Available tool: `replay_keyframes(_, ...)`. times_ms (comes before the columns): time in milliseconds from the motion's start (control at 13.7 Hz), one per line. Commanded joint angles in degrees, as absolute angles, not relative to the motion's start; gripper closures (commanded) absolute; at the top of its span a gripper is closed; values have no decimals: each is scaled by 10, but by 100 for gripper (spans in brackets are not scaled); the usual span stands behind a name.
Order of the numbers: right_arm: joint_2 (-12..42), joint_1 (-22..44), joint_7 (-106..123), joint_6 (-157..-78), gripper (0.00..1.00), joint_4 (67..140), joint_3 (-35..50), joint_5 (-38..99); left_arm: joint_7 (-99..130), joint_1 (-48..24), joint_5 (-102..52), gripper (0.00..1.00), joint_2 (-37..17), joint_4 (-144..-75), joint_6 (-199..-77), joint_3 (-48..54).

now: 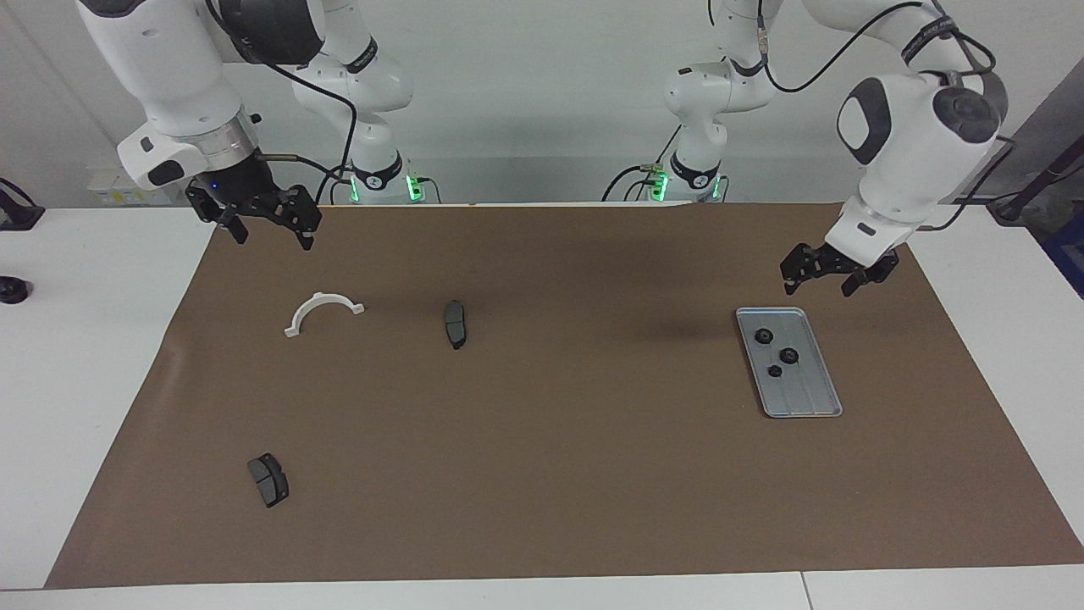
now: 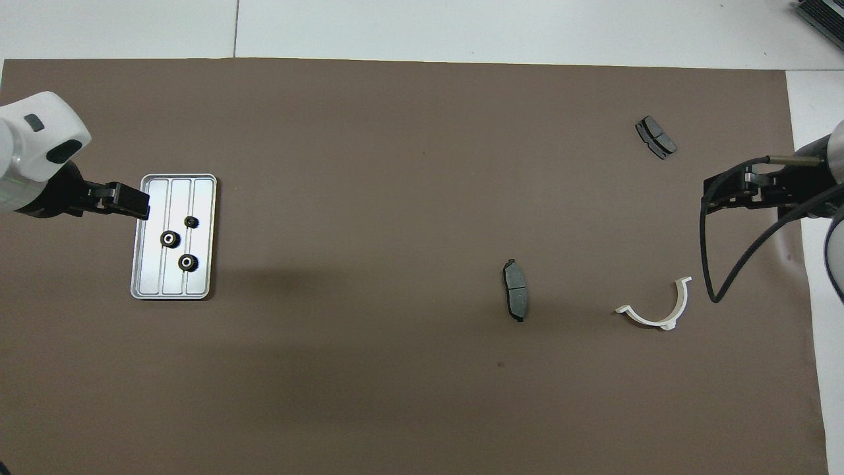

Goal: Pick bearing gear from pile to tray

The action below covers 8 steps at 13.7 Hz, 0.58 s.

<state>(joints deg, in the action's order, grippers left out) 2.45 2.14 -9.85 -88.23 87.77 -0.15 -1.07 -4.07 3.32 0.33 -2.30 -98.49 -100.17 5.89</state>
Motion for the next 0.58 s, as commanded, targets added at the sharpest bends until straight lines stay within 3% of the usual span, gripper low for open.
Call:
replay_keyframes(0, 18, 20, -95, -886, 0, 887, -2, -9, -40, 33, -3, 0, 26, -983, -963, 54)
replay_keyframes(511, 18, 20, -100, -895, 0, 889, -2, -9, -41, 32, -5, 0, 55, -982, -955, 54)
